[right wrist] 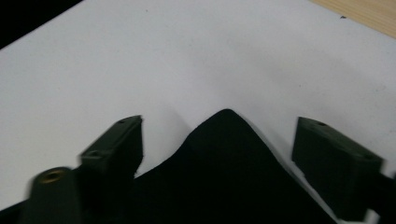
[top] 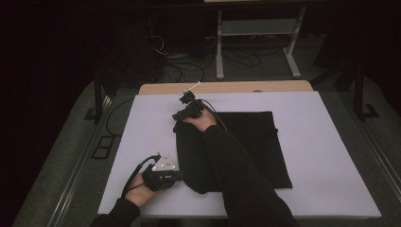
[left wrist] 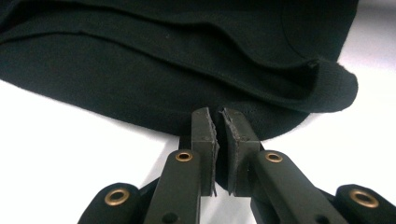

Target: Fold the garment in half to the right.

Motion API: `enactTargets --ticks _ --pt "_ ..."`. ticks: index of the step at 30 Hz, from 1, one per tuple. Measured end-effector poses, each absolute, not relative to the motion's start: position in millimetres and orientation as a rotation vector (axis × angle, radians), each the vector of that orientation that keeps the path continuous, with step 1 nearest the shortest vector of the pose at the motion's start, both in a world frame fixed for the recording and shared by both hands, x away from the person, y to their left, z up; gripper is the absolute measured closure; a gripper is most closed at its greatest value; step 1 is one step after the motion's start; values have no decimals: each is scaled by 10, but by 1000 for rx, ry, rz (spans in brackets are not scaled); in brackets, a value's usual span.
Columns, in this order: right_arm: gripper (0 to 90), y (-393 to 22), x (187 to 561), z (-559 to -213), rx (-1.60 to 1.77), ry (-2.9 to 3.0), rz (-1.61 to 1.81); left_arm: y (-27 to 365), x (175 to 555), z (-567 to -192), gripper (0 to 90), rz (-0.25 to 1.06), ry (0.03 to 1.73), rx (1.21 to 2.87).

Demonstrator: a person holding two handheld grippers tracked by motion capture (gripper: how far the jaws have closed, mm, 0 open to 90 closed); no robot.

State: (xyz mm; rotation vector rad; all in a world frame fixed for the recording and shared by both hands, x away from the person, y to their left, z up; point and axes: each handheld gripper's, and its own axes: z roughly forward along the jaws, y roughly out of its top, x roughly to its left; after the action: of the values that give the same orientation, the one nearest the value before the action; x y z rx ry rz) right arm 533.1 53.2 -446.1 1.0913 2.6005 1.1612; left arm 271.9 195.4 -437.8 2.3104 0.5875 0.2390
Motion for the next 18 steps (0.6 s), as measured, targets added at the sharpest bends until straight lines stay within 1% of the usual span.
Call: enactTargets --ticks 1,4,9,10,11,14,15,16,18 --pt "309 535 5331 -4466 1092 2598 1159 1951 2718 -4375 823 239 586 2307" --pt "354 545 5338 -4477 1100 2587 1143 1953 2710 -4370 824 247 580 2304" --pt "513 585 5355 -4475 1099 2576 1114 1948 2694 -4364 824 259 573 2305" --pt "513 585 5355 -4475 1099 2576 1114 1948 2694 -4364 824 259 573 2305" --pt "653 594 5356 -4466 1087 2569 1078 1951 2695 -4364 824 259 572 2300" --pt "796 579 5350 -4448 1082 2576 1049 1949 2697 -4363 824 258 571 2298" --pt "796 579 5350 -4448 1082 2576 1049 1946 2698 -4364 824 256 571 2296" --pt "831 549 5346 -4416 1089 2586 1064 1941 2701 -4364 824 257 568 2299" --pt "841 512 5345 -4377 1101 2599 1096 1936 2699 -4364 825 258 568 2298"
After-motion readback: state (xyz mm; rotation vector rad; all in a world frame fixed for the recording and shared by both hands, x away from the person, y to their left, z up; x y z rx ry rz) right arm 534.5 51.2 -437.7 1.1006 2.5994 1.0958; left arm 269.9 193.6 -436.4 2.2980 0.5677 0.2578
